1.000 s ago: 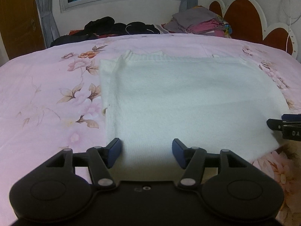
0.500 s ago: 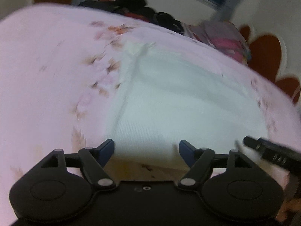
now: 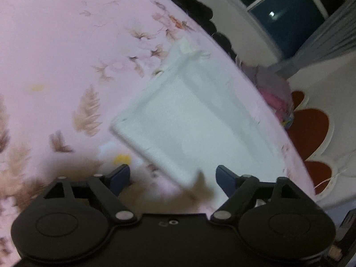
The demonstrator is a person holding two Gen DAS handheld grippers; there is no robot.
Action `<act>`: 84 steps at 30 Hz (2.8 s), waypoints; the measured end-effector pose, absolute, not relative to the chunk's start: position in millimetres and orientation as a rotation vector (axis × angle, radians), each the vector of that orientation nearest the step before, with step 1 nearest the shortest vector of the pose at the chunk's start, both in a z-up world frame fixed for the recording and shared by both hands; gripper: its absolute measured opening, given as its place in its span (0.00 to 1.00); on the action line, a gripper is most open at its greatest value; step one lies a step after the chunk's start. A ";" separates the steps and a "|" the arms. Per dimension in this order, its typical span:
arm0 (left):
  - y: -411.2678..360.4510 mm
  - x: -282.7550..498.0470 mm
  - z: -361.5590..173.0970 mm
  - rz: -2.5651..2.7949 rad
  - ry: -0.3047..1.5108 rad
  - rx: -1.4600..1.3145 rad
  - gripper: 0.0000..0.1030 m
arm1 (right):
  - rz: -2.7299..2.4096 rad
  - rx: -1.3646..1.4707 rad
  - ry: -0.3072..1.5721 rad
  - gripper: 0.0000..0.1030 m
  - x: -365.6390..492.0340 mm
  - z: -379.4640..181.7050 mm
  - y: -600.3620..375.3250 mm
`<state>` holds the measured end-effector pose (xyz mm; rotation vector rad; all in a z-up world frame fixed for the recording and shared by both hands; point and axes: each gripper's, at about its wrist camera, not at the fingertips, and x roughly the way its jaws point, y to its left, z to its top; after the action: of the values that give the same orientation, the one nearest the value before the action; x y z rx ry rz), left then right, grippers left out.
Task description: Fold small clothes
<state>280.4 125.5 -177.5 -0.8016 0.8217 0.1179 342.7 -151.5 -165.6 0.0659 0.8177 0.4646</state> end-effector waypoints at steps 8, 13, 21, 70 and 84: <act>130.1 310.3 -194.1 0.115 0.664 -0.943 0.71 | 0.441 0.028 0.778 0.56 367.5 -167.3 -137.0; 137.1 323.4 -203.3 0.113 0.627 -0.975 0.39 | 0.389 0.004 0.740 0.55 387.6 -170.0 -128.3; 148.8 324.6 -214.0 0.120 0.608 -0.997 0.08 | 0.370 -0.120 0.752 0.55 394.2 -200.7 -105.3; -46.7 306.6 -139.4 -0.440 0.715 -0.081 0.46 | 0.299 0.436 0.799 0.55 364.7 -166.9 -271.5; 0.7 361.8 -133.3 -0.230 0.705 -0.196 0.48 | 0.289 0.471 0.825 0.17 403.3 -183.0 -272.5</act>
<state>361.8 0.7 -133.3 -0.1965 0.7053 -0.2299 403.3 -272.5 -183.0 0.4712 0.8253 0.2890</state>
